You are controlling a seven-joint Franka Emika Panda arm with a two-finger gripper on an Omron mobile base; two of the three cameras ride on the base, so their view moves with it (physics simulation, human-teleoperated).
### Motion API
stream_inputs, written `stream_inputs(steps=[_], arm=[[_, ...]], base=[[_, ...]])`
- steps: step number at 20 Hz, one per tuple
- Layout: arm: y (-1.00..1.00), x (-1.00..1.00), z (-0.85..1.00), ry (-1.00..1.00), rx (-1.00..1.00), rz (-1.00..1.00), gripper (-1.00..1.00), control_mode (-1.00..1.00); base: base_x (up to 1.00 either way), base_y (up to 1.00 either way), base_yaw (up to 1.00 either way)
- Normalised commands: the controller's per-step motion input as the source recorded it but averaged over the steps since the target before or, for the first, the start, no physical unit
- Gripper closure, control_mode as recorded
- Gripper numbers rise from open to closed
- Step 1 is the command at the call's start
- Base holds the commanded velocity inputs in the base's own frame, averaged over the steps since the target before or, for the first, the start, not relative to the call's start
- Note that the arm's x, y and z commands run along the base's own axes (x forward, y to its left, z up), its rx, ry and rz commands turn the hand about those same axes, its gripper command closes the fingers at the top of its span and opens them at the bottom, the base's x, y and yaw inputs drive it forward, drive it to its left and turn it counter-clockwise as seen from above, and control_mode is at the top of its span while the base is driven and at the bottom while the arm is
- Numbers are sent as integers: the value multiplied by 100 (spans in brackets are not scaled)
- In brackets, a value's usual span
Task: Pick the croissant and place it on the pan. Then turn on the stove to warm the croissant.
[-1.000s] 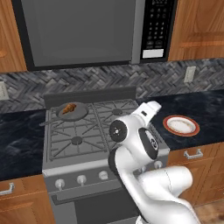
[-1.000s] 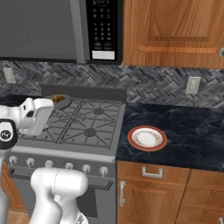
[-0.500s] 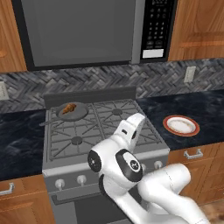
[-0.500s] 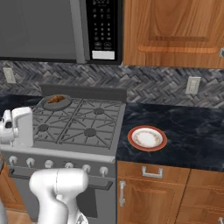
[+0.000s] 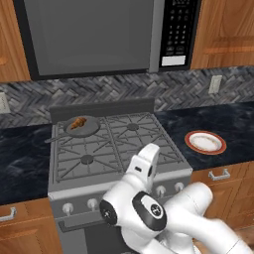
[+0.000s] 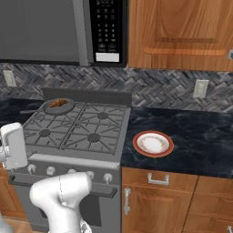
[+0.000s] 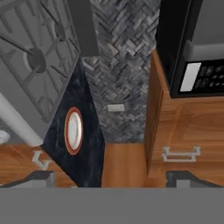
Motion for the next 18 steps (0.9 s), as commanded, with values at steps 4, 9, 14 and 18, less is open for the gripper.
stream_inputs(steps=[4, 9, 14, 18], arm=[[32, -11, -17, 3, -11, 6, -100, -100], [54, 0, -14, 3, -20, 0, -100, -100], [50, -2, -15, 1, -19, 0, -100, -100], [38, -8, -24, 0, -14, -3, -100, -100]], base=[[0, 0, 0], [0, 0, 0], [0, 0, 0], [0, 0, 0]])
